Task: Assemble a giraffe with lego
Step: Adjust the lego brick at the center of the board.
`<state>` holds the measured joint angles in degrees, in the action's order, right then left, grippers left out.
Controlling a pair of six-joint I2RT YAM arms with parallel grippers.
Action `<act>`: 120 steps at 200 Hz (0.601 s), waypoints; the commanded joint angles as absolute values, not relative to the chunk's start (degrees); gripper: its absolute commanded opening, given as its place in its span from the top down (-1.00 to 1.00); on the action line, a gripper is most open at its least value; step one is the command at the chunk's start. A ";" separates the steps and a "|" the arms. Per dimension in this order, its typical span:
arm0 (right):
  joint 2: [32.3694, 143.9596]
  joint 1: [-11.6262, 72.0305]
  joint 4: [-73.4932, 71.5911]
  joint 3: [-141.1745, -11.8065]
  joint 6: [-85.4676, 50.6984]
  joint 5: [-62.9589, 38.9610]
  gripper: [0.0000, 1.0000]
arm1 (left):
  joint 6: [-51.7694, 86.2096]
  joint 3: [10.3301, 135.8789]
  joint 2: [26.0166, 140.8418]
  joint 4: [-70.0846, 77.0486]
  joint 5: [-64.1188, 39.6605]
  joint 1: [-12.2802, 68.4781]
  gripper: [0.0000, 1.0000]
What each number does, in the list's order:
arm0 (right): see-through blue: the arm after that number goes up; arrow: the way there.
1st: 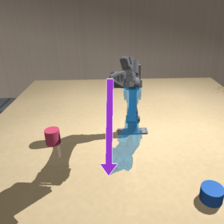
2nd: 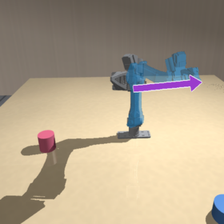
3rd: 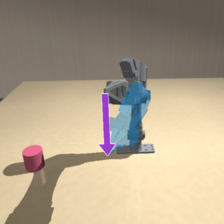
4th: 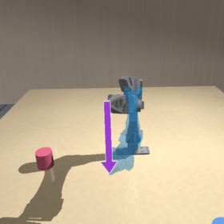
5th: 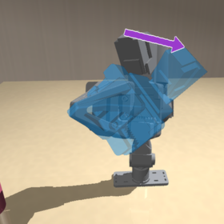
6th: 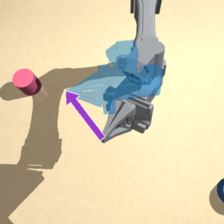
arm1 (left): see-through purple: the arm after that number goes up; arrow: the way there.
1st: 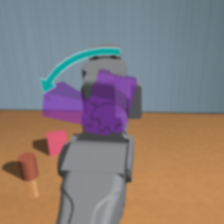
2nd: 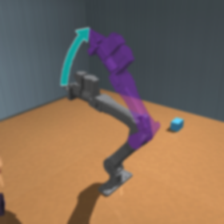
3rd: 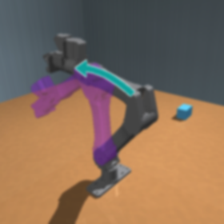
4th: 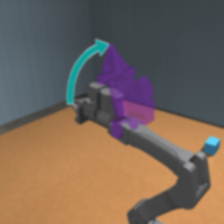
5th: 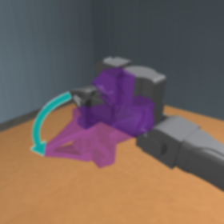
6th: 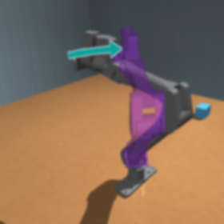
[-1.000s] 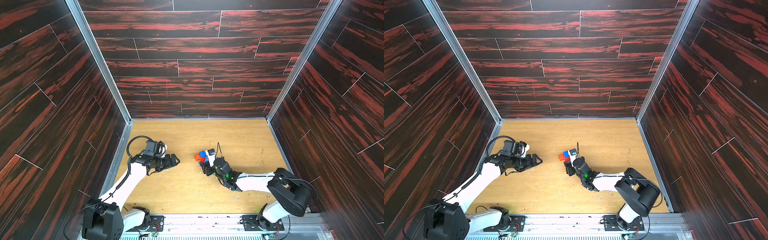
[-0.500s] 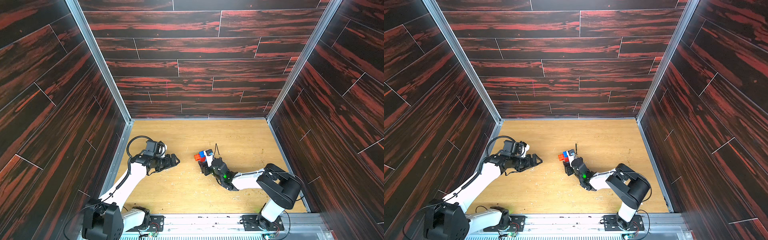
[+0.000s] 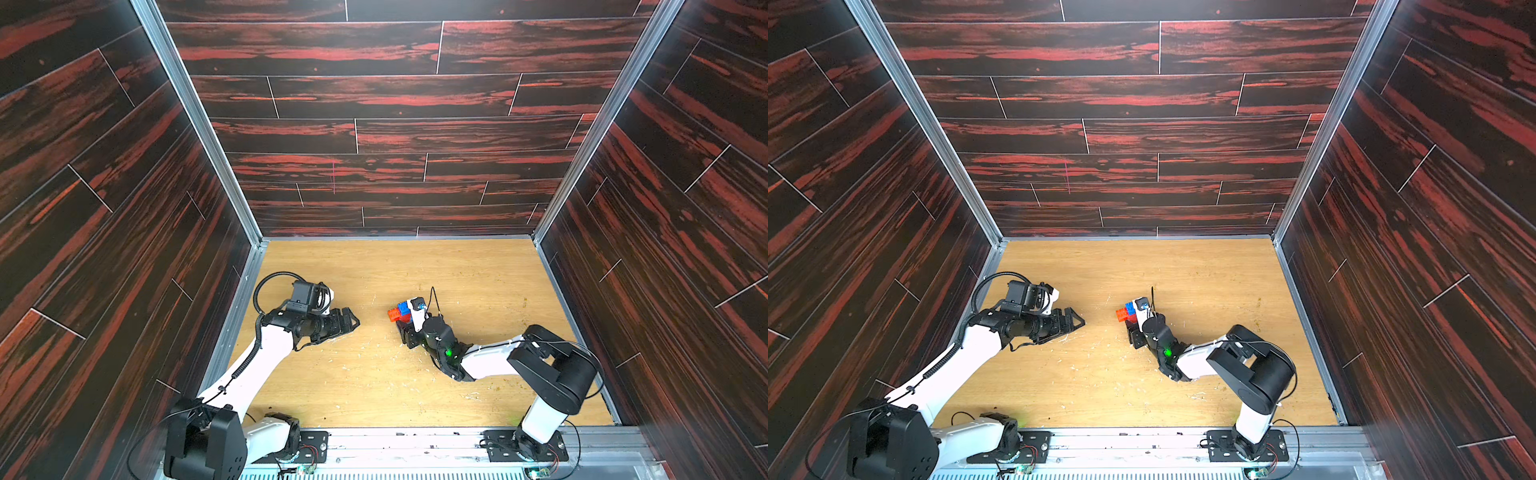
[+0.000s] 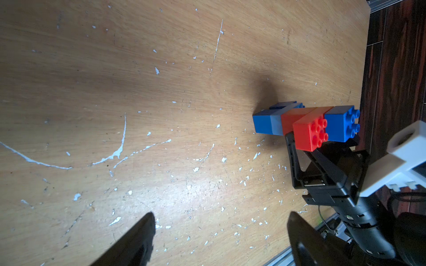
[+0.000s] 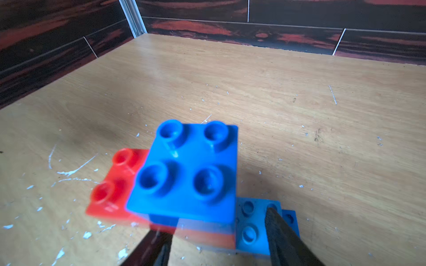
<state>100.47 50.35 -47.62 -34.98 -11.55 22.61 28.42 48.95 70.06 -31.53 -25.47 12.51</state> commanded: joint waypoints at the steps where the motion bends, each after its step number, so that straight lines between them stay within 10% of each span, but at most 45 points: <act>1: 101.83 50.05 -48.91 -36.34 -10.56 23.49 -0.30 | 27.70 48.64 69.25 -32.43 -25.37 12.74 -0.81; 120: 99.91 49.74 -43.09 -38.06 -9.20 24.04 0.37 | 27.52 48.77 69.09 -32.43 -24.96 12.74 -0.81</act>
